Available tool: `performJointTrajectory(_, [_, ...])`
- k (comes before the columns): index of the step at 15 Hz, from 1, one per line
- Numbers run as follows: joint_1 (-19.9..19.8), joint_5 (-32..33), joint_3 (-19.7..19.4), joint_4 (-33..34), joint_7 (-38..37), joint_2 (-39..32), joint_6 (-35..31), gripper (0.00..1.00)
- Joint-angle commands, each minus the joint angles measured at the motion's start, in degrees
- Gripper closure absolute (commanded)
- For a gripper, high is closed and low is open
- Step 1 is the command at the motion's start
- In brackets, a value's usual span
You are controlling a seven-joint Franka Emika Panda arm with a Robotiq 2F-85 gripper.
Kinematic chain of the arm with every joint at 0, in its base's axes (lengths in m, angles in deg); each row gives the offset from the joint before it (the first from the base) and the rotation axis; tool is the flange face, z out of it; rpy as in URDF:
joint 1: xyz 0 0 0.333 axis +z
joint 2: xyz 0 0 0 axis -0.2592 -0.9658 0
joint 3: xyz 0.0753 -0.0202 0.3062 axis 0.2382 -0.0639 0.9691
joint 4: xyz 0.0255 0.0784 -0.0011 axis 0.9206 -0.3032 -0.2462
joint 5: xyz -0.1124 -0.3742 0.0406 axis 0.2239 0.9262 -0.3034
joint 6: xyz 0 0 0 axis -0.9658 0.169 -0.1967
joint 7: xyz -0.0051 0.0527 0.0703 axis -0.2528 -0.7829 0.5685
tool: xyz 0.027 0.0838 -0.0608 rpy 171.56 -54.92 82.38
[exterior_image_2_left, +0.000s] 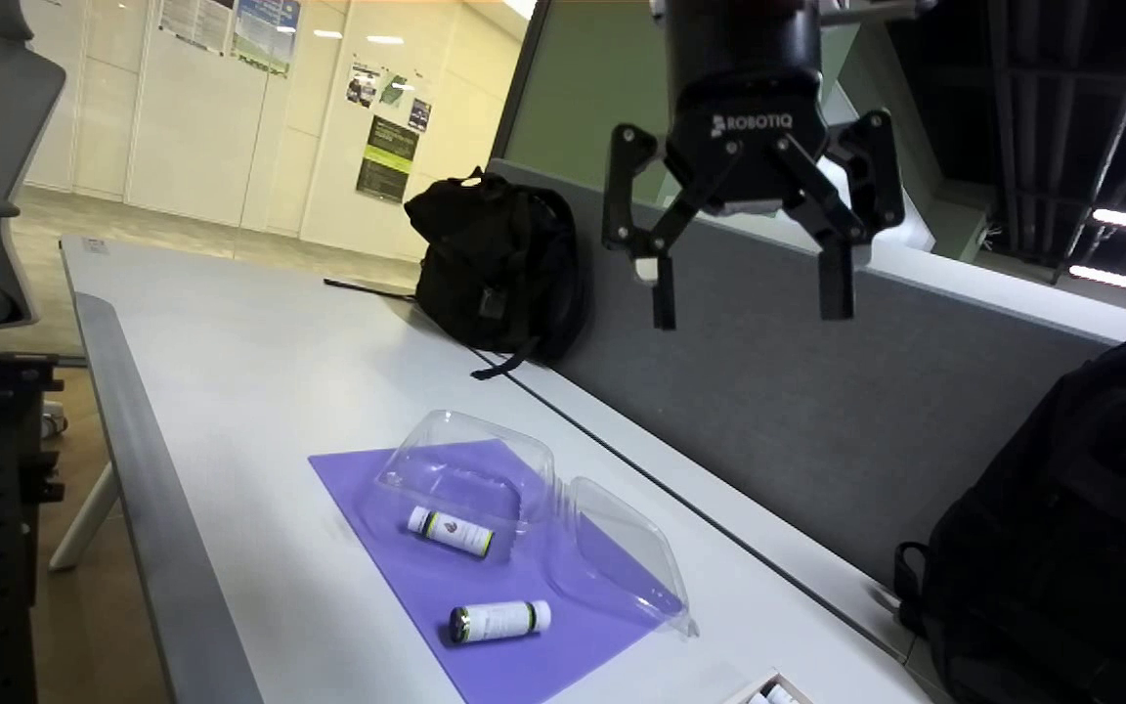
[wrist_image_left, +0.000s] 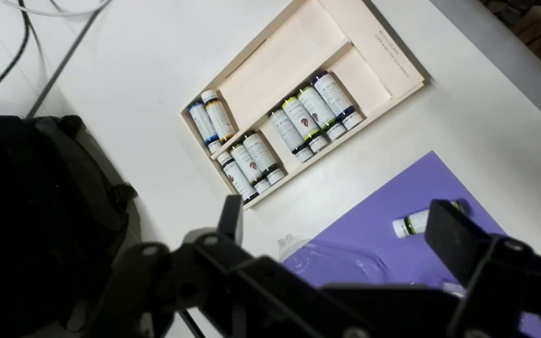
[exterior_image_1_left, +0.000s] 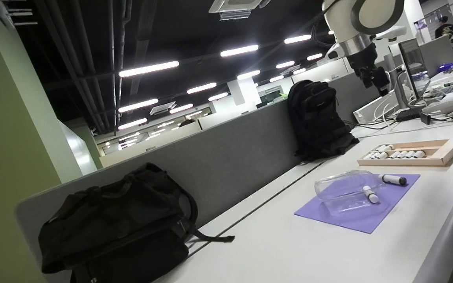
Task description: Take two bottles from the tray and put them in the container
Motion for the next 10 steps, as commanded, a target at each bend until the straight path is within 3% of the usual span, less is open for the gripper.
performJointTrajectory(1, [1.9, -10.6, -5.5, 2.7, 15.1, -4.9, -2.2, 0.0])
performJointTrajectory(2, [2.0, -14.6, -5.8, 3.2, 19.5, -5.6, -1.2, 0.0])
performJointTrajectory(3, [-1.0, -10.9, -2.6, 0.8, 14.3, -3.5, -2.1, 0.0])
performJointTrajectory(10, [-1.5, -11.9, -1.9, 1.0, 16.1, -4.3, -2.1, 0.0])
